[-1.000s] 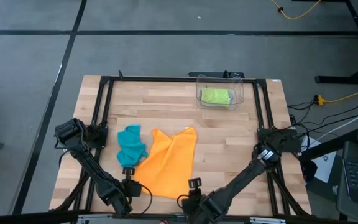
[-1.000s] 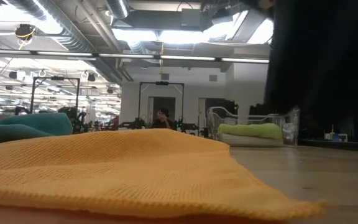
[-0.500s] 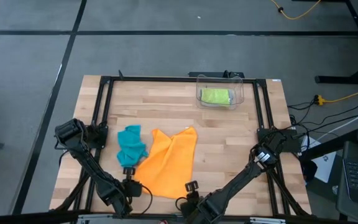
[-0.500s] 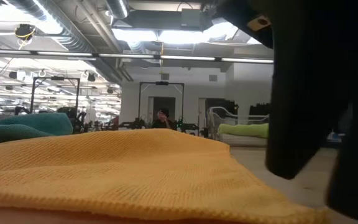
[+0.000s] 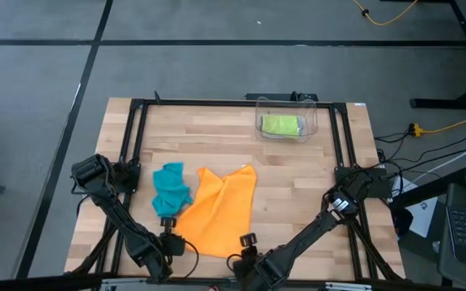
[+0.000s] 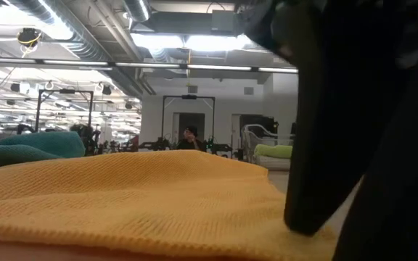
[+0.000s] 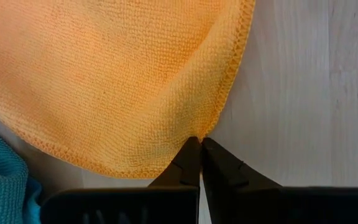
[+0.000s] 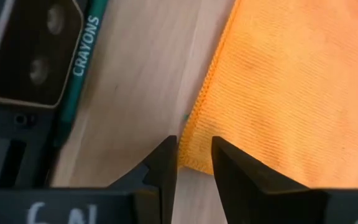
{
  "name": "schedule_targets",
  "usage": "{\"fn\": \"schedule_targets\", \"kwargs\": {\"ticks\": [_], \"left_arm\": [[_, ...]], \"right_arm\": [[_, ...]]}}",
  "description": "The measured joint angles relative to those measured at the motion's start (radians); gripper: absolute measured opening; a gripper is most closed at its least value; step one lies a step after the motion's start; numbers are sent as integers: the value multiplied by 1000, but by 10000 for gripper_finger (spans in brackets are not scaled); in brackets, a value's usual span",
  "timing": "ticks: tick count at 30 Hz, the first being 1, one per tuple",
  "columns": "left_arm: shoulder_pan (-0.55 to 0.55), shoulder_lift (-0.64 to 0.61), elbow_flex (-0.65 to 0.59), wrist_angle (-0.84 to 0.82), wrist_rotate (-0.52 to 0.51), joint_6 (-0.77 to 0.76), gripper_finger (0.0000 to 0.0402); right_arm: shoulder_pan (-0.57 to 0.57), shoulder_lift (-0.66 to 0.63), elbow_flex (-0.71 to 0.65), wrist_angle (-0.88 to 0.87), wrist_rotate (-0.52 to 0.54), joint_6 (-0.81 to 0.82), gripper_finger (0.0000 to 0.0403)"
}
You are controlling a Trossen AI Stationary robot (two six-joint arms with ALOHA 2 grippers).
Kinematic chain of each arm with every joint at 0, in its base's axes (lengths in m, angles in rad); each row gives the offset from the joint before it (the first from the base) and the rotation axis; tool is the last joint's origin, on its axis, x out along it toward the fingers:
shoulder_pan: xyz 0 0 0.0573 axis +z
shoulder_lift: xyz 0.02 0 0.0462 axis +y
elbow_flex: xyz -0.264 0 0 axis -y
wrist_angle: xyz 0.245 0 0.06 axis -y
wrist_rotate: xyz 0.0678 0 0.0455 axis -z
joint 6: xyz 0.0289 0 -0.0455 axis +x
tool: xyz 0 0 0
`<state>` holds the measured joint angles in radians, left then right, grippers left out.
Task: Fold microfiber towels
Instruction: Fold the orange microfiber
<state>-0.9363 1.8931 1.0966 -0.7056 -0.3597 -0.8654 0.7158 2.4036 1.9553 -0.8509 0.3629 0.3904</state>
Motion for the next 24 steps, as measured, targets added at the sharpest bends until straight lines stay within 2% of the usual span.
{"fn": "schedule_targets", "kwargs": {"ticks": [10, 16, 20, 24], "left_arm": [[0, 0, 0, 3, -6, 0, 0], [0, 0, 1, 4, -7, 0, 0], [0, 0, 1, 5, -7, 0, 0], [0, 0, 1, 5, -8, 0, 0]], "right_arm": [[-34, 10, 3, -10, -94, 127, 103], [-47, 10, 3, -10, -109, 102, 100], [-48, 10, 3, -10, -111, 140, 74], [-52, 10, 3, -15, -110, 159, 28]]}}
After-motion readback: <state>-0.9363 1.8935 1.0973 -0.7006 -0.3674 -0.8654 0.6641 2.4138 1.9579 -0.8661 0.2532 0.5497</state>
